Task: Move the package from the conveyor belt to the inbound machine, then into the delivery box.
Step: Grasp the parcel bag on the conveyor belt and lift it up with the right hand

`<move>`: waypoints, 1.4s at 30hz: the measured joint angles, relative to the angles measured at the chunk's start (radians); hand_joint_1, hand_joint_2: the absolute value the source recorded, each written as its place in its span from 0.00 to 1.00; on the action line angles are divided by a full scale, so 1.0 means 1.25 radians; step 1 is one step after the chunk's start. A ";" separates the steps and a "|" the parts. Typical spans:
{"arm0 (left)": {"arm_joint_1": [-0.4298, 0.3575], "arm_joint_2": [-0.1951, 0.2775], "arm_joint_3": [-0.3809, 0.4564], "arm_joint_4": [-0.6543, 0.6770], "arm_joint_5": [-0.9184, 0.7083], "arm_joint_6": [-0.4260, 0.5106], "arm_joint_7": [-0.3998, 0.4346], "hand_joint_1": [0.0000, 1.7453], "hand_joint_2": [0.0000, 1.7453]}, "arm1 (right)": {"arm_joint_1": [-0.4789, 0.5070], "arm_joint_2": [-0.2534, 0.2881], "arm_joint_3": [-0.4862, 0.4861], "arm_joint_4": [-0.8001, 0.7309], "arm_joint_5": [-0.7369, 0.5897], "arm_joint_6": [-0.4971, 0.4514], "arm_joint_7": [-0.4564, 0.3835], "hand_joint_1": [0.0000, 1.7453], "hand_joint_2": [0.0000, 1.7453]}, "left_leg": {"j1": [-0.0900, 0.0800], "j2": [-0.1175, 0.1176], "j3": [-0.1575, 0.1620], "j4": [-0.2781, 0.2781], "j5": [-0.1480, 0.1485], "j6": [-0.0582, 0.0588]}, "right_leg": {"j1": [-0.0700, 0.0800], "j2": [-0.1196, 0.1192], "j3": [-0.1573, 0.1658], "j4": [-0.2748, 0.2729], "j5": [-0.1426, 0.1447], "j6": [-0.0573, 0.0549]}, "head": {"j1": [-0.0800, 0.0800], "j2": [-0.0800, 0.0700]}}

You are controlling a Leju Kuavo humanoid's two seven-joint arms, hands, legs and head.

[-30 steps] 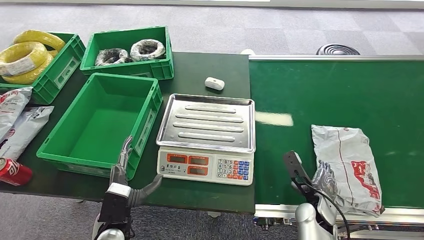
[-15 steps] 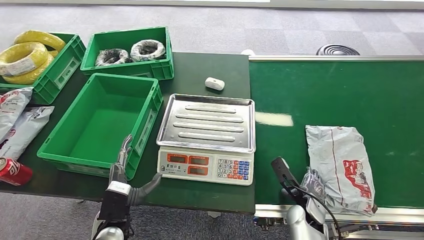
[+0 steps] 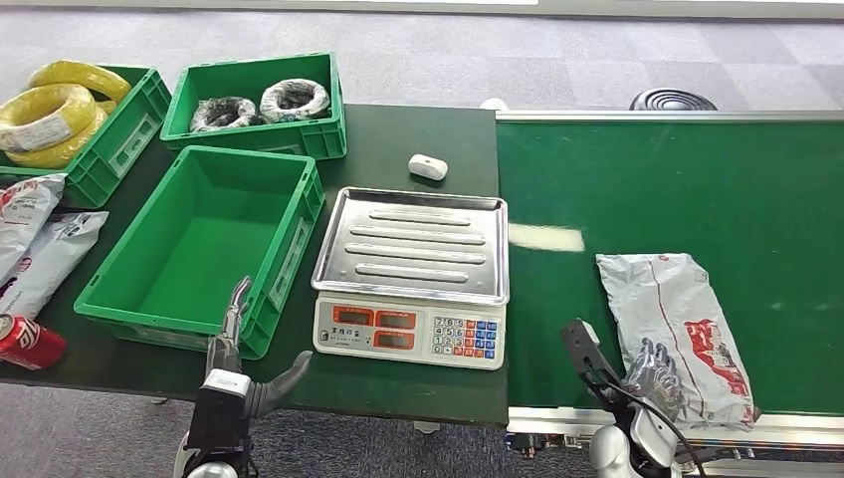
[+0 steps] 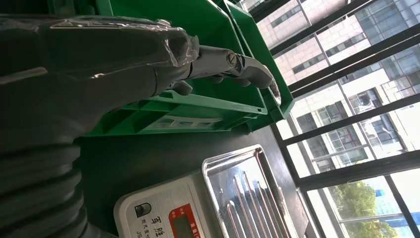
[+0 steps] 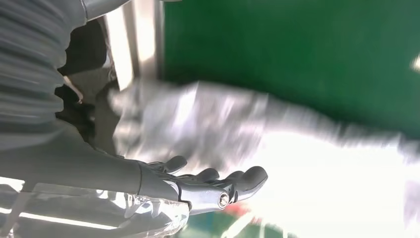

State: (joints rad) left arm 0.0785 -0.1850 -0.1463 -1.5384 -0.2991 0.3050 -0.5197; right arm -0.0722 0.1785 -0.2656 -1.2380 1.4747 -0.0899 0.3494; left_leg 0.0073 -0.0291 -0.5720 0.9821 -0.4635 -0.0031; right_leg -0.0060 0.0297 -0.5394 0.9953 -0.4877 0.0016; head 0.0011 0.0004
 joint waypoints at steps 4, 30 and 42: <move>0.011 0.000 0.003 -0.009 0.000 0.000 -0.002 0.00 1.00 | 0.025 -0.006 -0.012 -0.094 -0.001 -0.025 0.012 0.00 1.00 | 0.000 0.000 -0.001 0.000 0.000 0.000 | 0.000 0.000 -0.001 0.000 0.000 0.000 | 0.000 0.000; 0.013 0.000 0.005 -0.009 0.012 0.007 -0.017 0.00 1.00 | -0.050 -0.081 -0.210 0.097 -0.050 -0.100 -0.028 0.06 1.00 | 0.000 0.000 -0.001 0.000 0.000 0.000 | 0.000 0.000 0.000 0.000 0.000 0.000 | 0.000 0.000; 0.021 0.000 0.017 -0.021 0.008 0.006 -0.014 0.00 1.00 | -0.046 -0.061 -0.214 0.095 -0.054 -0.131 -0.054 0.48 1.00 | 0.000 0.000 -0.001 0.000 0.000 0.000 | 0.000 0.000 -0.001 0.000 0.000 0.000 | 0.000 0.000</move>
State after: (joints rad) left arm 0.1049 -0.1850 -0.1254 -1.5644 -0.2891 0.3123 -0.5371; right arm -0.1304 0.1018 -0.5335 -1.1197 1.4066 -0.2542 0.2818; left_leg 0.0075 -0.0286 -0.5728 0.9821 -0.4635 -0.0031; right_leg -0.0059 0.0297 -0.5401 0.9952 -0.4879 0.0017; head 0.0011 0.0004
